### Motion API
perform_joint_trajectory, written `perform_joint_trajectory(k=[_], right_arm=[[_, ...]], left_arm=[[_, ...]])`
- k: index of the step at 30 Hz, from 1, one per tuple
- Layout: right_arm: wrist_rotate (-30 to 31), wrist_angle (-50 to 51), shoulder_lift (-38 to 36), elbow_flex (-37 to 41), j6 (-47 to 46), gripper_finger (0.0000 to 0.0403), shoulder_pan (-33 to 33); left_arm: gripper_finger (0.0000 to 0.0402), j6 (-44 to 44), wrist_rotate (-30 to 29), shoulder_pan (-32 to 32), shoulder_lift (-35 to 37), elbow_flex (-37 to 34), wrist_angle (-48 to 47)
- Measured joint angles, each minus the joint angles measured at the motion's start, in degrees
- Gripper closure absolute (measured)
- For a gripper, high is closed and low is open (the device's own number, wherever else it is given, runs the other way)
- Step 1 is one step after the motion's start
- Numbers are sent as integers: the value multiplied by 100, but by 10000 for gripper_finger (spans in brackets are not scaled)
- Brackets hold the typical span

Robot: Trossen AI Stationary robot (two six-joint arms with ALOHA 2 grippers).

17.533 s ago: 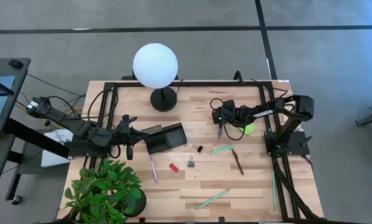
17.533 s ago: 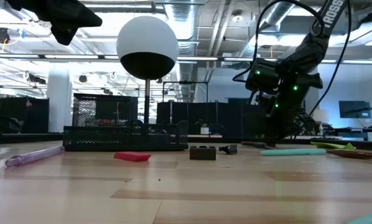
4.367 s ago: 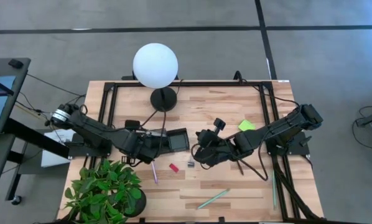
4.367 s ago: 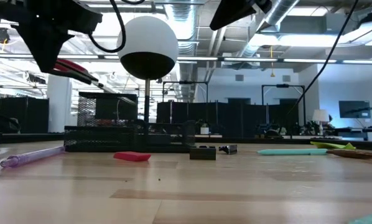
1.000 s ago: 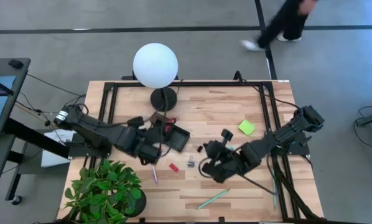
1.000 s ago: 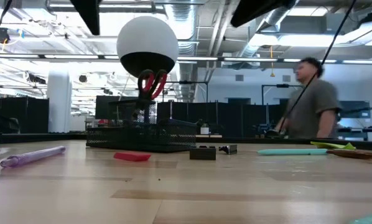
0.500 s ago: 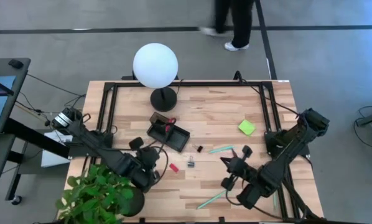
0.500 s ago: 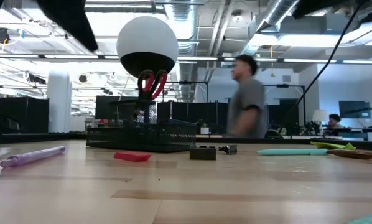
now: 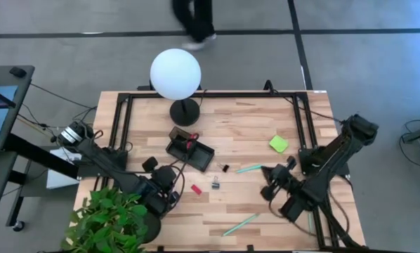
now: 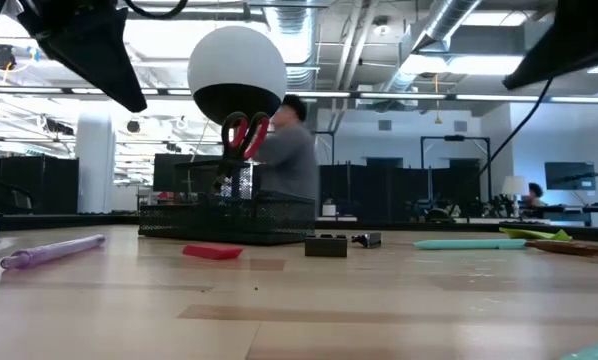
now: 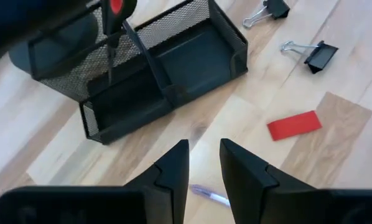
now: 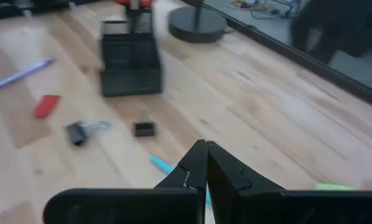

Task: Pick and place office supplies into organizer
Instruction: Put the brown pen into the black desk organizer

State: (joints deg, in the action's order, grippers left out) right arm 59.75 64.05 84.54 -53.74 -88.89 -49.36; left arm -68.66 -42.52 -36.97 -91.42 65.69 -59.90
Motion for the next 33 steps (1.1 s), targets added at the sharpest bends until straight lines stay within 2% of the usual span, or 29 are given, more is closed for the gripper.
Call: perform_joint_trajectory(k=[7, 10, 12, 14, 17, 19, 22, 24, 27, 30, 33], right_arm=[[155, -107, -2025, 1240, -113, 403, 120], [207, -1422, -2661, 1823, 132, 403, 283], [167, -2952, -2749, 2319, 1050, 403, 352], [-46, -4568, -2621, 2774, 2279, 403, 330], [-164, -6459, -2155, 3168, 3256, 403, 191], [-41, -7038, -1771, 3165, 3731, 403, 25], [483, -7134, -1179, 2998, 4188, 403, -283], [901, -7095, -828, 2938, 4099, 403, -438], [1207, -7021, -395, 2921, 3206, 403, -585], [943, -6868, -39, 2921, 2311, 403, -683], [266, -6787, 250, 2921, 1948, 403, -773]], left_arm=[[316, 146, -703, 4, 687, 0, -170], [316, 146, -1029, -16, 976, 2, -162], [316, 146, -1111, -57, 1074, 0, -102], [316, 169, -1132, -98, 1100, 0, -46], [316, 190, -1113, -136, 1078, 0, -39], [316, 190, -1074, -136, 1076, -4, -31], [316, 190, -1110, -137, 1073, -66, -14], [316, 175, -1173, -147, 1073, -122, -7], [316, 1, -1170, -157, 1073, -226, 40], [316, -179, -1177, -200, 1069, -310, 97], [316, -333, -1178, -261, 1069, -435, 93]])
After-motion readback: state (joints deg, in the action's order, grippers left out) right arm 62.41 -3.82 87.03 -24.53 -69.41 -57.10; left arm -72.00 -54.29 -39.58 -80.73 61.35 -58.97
